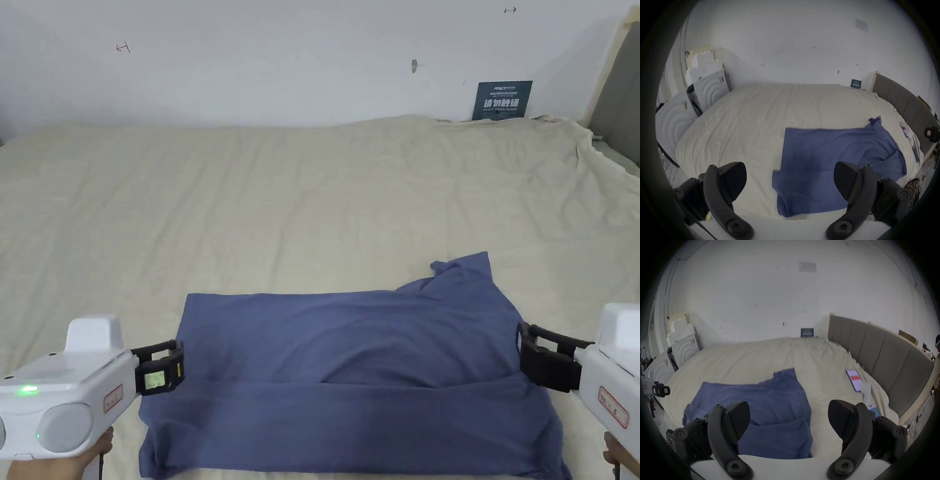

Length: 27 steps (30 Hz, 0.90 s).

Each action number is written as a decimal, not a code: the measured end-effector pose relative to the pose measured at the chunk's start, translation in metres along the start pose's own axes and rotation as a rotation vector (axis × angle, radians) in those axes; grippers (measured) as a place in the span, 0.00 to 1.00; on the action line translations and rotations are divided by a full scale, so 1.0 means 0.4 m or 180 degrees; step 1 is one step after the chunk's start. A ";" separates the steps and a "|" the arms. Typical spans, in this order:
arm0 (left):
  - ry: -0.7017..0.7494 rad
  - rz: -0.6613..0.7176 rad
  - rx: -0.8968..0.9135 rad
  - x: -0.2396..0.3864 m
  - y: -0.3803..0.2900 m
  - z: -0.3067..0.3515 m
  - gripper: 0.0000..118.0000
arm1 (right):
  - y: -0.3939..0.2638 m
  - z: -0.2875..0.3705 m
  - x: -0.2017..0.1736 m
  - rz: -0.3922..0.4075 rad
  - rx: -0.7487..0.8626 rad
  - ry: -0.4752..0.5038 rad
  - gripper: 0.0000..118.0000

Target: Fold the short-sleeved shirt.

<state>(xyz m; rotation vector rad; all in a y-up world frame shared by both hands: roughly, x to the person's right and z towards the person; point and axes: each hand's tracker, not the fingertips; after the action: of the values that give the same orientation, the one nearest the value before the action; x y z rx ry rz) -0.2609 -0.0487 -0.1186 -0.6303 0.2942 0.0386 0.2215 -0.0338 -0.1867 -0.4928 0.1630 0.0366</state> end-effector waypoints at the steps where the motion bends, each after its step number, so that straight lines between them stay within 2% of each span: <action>1: 0.0017 0.0017 0.0117 0.007 0.007 -0.001 0.85 | 0.008 0.002 -0.007 0.0000 0.0042 -0.0009 0.76; 2: -0.0019 0.0034 0.0216 0.015 0.012 0.002 0.85 | 0.015 0.004 -0.013 0.0019 0.0098 0.0000 0.76; 4: -0.0121 0.0075 0.0345 0.025 0.020 0.004 0.58 | 0.020 -0.003 -0.019 -0.0005 0.0193 0.0054 0.46; 5: -0.0137 0.0094 0.0343 0.027 0.024 -0.005 0.43 | 0.024 -0.008 -0.024 0.0015 0.0218 0.0037 0.28; 6: -0.0169 0.0099 0.0329 0.032 0.030 -0.011 0.23 | 0.026 -0.014 -0.028 0.0044 0.0272 0.0013 0.06; 7: -0.0196 0.0099 0.0312 0.038 0.038 -0.022 0.09 | 0.028 -0.024 -0.028 0.0091 0.0310 0.0013 0.03; 8: -0.0197 0.0105 0.0309 0.044 0.045 -0.035 0.00 | 0.032 -0.033 -0.029 0.0118 0.0308 0.0036 0.03; 9: -0.0185 0.0108 0.0325 0.049 0.048 -0.045 0.00 | 0.036 -0.041 -0.030 0.0132 0.0308 0.0037 0.00; 15: -0.0260 0.0061 0.0185 0.059 0.114 -0.169 0.00 | 0.059 -0.135 -0.018 0.0119 0.0298 0.0038 0.00; 22: -0.0261 -0.0155 -0.0320 0.030 0.202 -0.437 0.00 | 0.066 -0.235 -0.009 0.0111 0.0181 0.0024 0.00; 25: -0.0330 0.0000 -0.0626 0.003 0.224 -0.551 0.00 | 0.076 -0.277 -0.031 0.0127 0.0119 0.0001 0.00; 26: -0.0347 0.0064 -0.0726 -0.008 0.229 -0.588 0.07 | 0.074 -0.289 -0.032 0.0127 0.0094 0.0000 0.00; 27: -0.0361 0.0105 -0.0808 -0.016 0.230 -0.621 0.24 | 0.082 -0.306 -0.040 0.0124 0.0074 0.0001 0.00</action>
<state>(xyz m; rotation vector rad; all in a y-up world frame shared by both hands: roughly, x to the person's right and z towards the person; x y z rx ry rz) -0.3431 -0.1194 -0.3604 -0.8721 0.1911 0.1446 0.1851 -0.0628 -0.3057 -0.4666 0.1733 0.0728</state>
